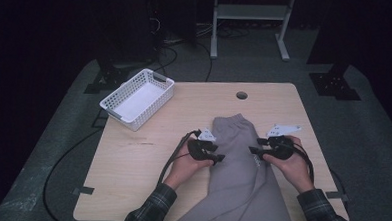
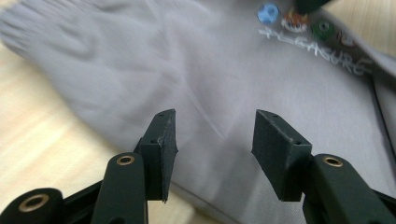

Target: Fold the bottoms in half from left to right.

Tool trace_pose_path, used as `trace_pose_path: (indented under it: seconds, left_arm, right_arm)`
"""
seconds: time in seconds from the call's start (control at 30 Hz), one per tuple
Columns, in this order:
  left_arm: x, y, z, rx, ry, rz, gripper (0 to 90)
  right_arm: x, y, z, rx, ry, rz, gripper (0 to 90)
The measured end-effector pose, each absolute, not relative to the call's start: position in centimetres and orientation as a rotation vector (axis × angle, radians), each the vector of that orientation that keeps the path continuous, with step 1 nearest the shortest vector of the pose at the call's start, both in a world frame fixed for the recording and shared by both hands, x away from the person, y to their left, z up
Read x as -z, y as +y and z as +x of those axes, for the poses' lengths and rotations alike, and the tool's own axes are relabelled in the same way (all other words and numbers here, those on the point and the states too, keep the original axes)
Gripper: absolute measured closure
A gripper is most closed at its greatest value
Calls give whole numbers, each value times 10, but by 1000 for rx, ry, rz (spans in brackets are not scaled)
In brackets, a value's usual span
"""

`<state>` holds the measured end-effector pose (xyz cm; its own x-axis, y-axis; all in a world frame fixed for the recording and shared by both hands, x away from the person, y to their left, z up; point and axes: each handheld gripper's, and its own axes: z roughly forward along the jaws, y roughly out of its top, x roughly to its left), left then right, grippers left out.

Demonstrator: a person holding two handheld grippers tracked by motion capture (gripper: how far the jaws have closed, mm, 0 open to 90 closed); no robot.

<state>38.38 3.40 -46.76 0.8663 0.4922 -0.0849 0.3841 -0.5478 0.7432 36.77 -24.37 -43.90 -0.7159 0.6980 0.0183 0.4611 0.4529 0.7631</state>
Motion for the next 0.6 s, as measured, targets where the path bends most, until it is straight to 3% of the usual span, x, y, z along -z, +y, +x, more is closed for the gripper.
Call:
trace_pose_path:
  seconds: [0.23, 0.6]
  left_arm:
    - [475, 28, 380, -224, 613, 2257, 493]
    - [474, 40, 398, -295, 657, 2267, 523]
  right_arm:
    - [462, -234, 348, -1007, 2567, 901, 477]
    - [469, -220, 370, -967, 2604, 889, 481]
